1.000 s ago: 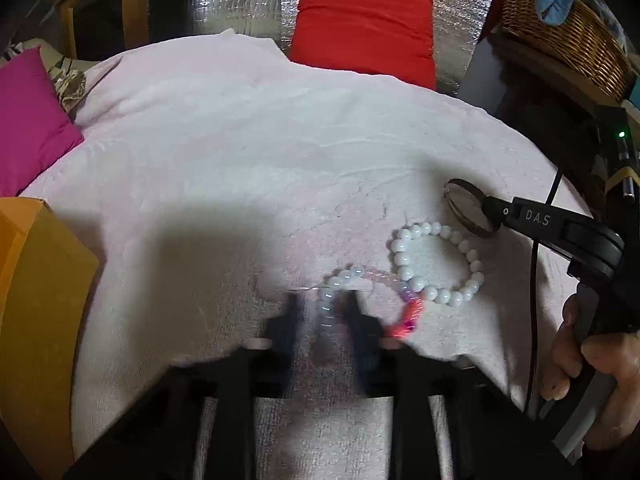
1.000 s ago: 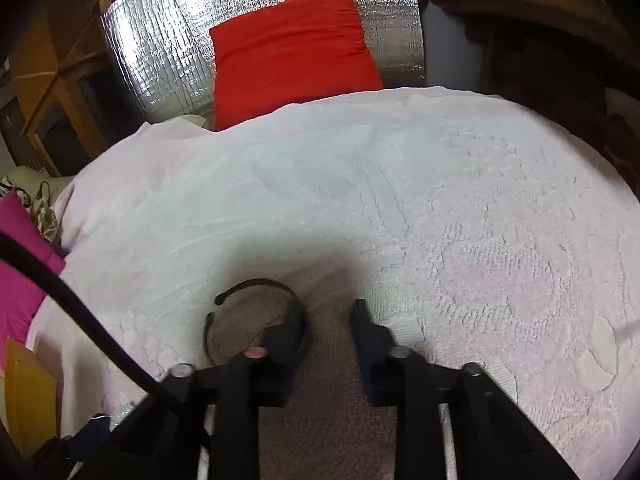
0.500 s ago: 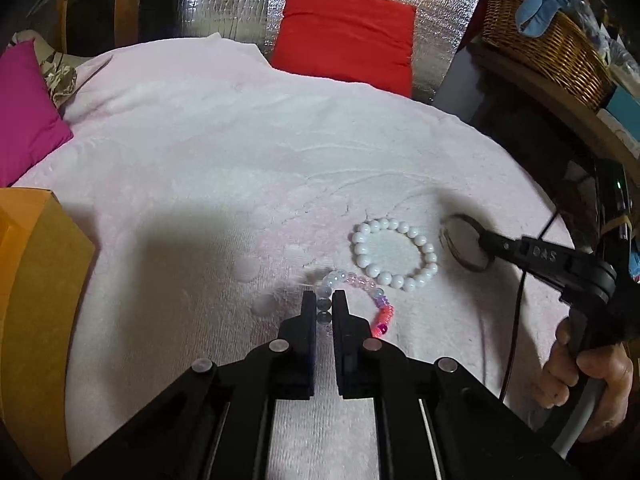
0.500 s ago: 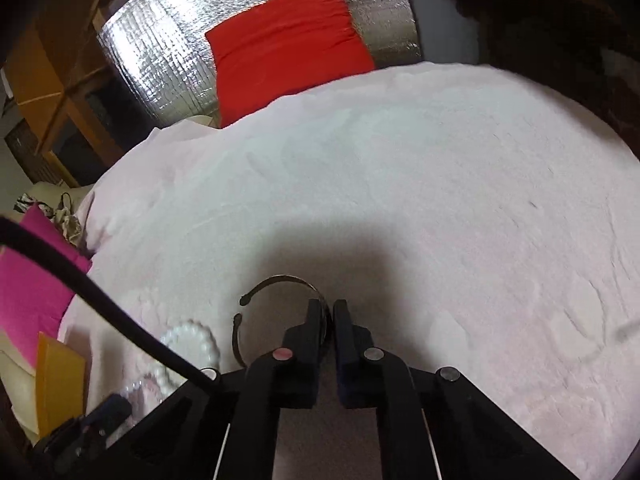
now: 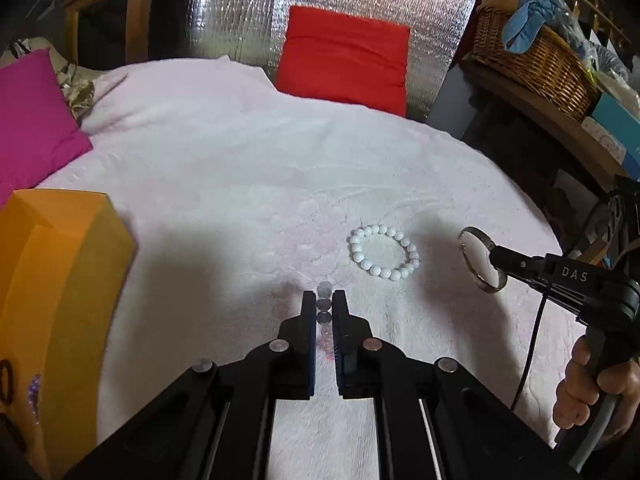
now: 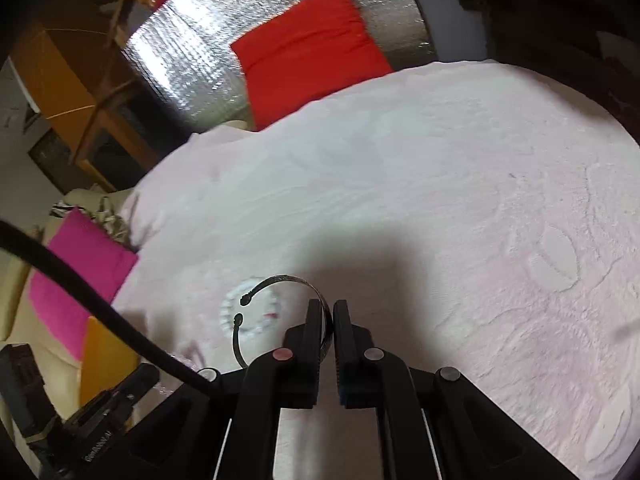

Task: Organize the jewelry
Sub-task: 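Lift the pink bracelet and silver bangle and carry both over the orange box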

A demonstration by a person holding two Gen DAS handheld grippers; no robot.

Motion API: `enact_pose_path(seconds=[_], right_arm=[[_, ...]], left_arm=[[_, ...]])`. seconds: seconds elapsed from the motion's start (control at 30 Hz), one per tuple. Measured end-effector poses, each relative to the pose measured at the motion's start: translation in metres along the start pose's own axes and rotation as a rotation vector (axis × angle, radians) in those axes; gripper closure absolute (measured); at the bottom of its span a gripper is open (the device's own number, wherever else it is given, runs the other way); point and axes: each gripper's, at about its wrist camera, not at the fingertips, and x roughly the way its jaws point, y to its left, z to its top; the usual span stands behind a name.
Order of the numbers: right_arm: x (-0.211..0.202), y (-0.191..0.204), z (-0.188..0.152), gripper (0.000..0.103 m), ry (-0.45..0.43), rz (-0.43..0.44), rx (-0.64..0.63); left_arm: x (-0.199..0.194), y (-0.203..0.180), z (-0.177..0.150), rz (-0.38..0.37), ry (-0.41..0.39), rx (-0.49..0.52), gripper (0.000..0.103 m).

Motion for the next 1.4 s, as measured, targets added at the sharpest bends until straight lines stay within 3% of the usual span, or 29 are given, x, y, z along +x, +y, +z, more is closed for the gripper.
enact_pose_path(seconds=[0.33, 0.87, 1.17, 1.4], right_arm=[[0.006, 0.064, -0.016, 0.096, 0.007, 0.071, -0.058], [0.019, 0.133, -0.04, 0.096, 0.032, 0.123, -0.123], [0.01, 0.165, -0.047, 0.096, 0.012, 0.159, -0.177], [0.004, 0.189, -0.051, 0.096, -0.016, 0.206, -0.201]], left_arm=[[-0.041, 0.031, -0.011, 0.06, -0.062, -0.042, 0.095], [-0.105, 0.066, -0.011, 0.071, -0.221, -0.099, 0.095], [-0.135, 0.085, -0.01, 0.168, -0.328, -0.114, 0.095], [-0.144, 0.103, -0.01, 0.235, -0.357, -0.118, 0.095]])
